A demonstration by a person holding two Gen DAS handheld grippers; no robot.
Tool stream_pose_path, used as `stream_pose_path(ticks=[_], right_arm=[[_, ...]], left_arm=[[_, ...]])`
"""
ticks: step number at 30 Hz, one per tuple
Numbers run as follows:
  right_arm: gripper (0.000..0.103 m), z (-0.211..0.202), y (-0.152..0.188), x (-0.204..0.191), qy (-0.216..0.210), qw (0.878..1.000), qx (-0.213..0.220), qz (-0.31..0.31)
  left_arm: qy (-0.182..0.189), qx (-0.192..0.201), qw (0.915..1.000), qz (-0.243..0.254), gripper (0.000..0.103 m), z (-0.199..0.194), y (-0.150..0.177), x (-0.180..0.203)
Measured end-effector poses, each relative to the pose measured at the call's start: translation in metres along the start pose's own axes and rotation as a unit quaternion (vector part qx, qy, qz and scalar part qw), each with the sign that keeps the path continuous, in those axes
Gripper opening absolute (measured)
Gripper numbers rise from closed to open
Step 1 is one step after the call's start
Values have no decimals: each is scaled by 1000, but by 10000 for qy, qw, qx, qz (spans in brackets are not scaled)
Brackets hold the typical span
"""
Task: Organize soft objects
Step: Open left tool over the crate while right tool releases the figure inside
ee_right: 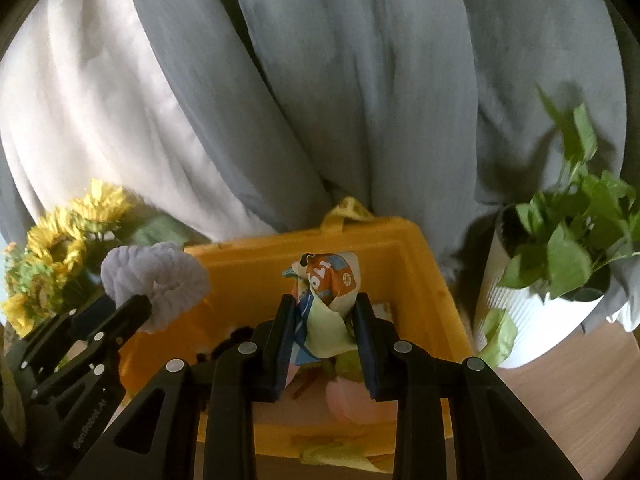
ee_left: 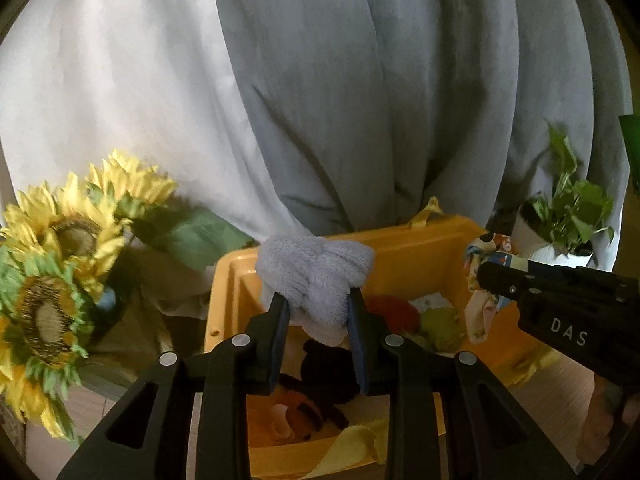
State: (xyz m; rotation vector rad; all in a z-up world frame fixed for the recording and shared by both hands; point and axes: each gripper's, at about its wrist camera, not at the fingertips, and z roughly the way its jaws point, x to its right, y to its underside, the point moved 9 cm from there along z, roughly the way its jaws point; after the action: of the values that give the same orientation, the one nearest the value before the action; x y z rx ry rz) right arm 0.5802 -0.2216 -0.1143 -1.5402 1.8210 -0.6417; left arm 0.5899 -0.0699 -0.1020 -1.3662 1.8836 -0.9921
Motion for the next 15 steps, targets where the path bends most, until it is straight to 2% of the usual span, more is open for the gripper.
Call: stream_pose_path(ticks=[6,8,15], right_arm=[[31,15,8,1,31,9996,-285,-28],[36,17,10,2,65,9994,-348,-45],[38,11,10,0,85,9994,-329,-57]], left_arm=[[-15,-126,9999,-72,38,8,6,-1],[-22,-114,9999,-87,39,7,5,-2],[-141,-31,9998,-152,50,-6,0,-5]])
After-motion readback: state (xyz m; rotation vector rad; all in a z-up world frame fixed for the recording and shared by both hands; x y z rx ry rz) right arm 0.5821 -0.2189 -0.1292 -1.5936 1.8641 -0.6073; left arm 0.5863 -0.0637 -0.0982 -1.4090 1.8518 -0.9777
